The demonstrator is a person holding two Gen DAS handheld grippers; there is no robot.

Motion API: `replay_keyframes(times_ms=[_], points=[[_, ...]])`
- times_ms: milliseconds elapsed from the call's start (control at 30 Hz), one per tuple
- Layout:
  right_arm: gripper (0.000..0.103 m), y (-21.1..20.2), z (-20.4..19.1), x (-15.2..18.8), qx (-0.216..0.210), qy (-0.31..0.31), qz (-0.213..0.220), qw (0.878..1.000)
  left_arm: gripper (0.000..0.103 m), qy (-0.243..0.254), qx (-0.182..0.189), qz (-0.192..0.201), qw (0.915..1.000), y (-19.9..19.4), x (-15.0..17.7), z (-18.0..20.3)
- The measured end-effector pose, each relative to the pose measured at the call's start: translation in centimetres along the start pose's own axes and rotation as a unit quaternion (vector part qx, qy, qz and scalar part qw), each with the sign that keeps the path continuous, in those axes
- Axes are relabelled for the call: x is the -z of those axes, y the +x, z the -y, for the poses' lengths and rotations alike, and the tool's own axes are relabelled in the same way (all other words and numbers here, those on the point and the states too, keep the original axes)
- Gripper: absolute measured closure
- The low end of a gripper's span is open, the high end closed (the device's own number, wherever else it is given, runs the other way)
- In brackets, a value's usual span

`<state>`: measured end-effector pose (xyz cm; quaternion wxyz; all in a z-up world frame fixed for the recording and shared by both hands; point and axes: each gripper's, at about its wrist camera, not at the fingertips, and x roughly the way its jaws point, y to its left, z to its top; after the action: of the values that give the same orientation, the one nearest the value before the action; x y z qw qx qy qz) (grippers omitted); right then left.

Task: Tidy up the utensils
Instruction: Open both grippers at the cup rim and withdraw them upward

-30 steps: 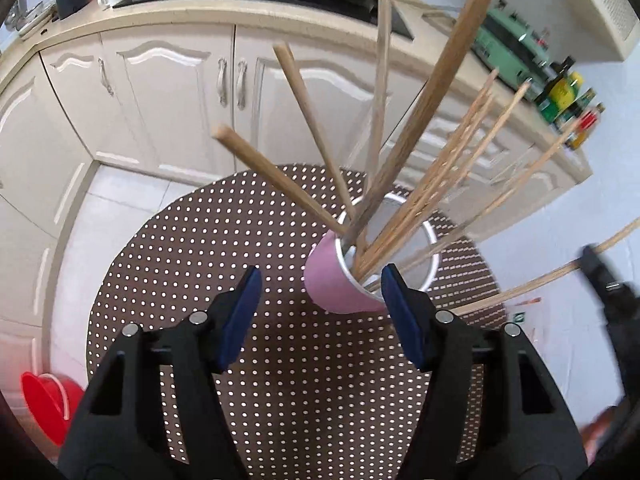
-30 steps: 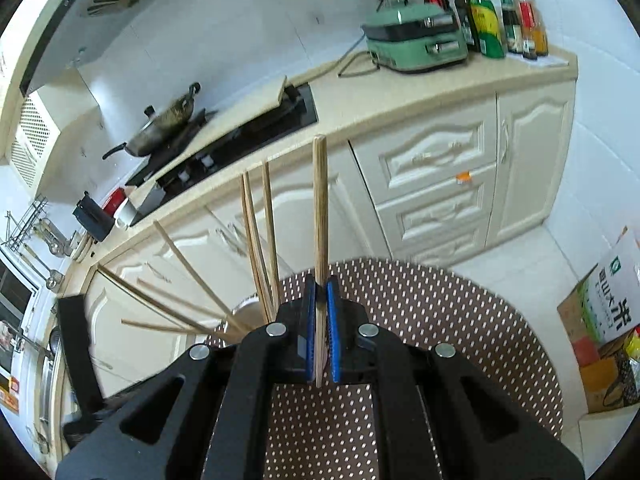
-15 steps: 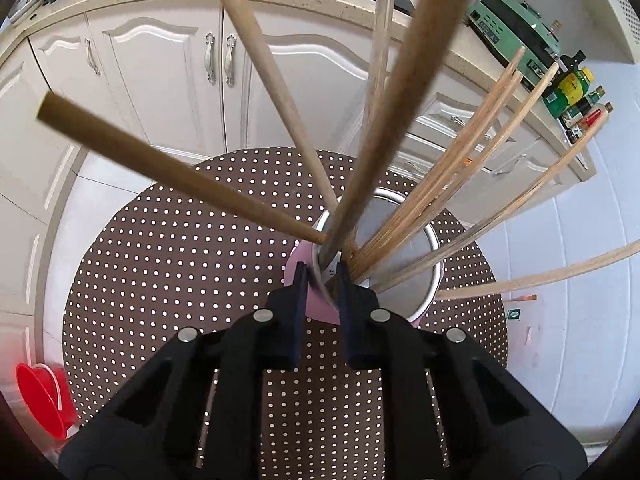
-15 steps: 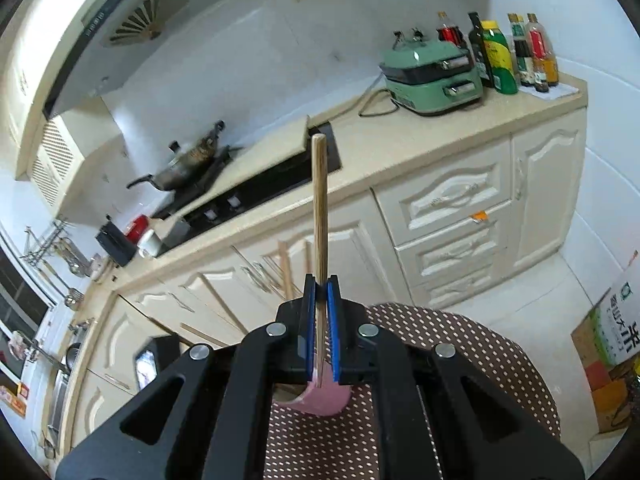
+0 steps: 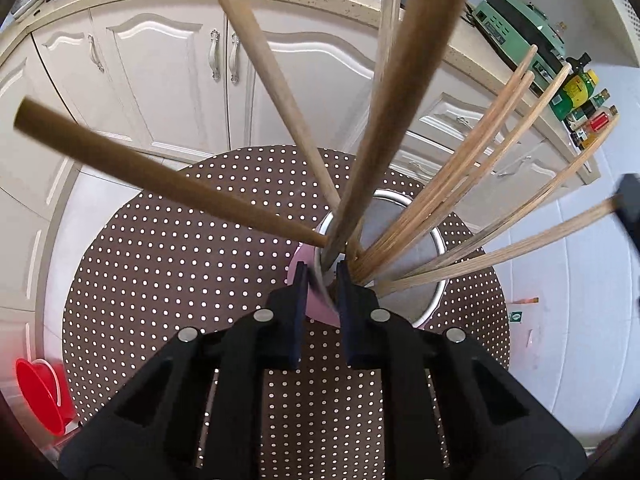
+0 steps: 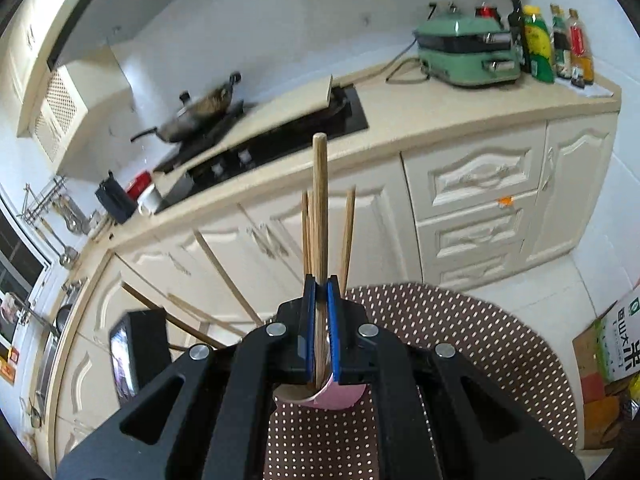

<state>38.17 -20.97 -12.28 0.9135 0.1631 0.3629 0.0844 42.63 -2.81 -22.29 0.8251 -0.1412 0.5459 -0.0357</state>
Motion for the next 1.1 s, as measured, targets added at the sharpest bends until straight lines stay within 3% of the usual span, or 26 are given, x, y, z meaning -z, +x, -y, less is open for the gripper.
replay_keyframes(times_ms=[500, 600, 667, 733, 833, 867, 900, 1100], points=[[0.094, 3.6, -0.3, 2.2, -0.003, -0.001, -0.060, 0.998, 0.088, 0.005, -0.014, -0.006, 0.9999, 0.4, 0.1, -0.2], [0.083, 3.4, -0.1, 2.2, -0.008, 0.006, -0.069, 0.998, 0.087, 0.017, -0.009, -0.001, 0.9998, 0.0, 0.2, 0.0], [0.063, 2.9, -0.1, 2.2, -0.009, 0.007, -0.067, 0.998, 0.087, 0.022, -0.002, 0.002, 0.9998, -0.3, 0.2, 0.1], [0.059, 2.3, 0.0, 2.2, -0.010, 0.007, -0.064, 0.998, 0.086, 0.031, -0.007, 0.006, 0.9995, -0.7, 0.2, 0.1], [0.056, 1.5, 0.0, 2.4, -0.009, 0.005, -0.064, 0.998, 0.070, 0.052, -0.025, 0.015, 0.9982, -1.5, 0.4, 0.3], [0.055, 1.3, 0.1, 2.4, -0.009, 0.005, -0.064, 0.998, 0.057, 0.054, -0.027, 0.019, 0.9980, -1.8, 0.5, 0.3], [0.054, 1.1, 0.2, 2.5, -0.009, 0.003, -0.065, 0.998, 0.050, 0.056, -0.030, 0.029, 0.9976, -2.3, 0.7, 0.2], [0.049, -0.6, 0.9, 3.0, -0.003, 0.000, -0.065, 0.998, 0.050, 0.053, -0.049, 0.039, 0.9966, -4.0, 1.6, -0.2]])
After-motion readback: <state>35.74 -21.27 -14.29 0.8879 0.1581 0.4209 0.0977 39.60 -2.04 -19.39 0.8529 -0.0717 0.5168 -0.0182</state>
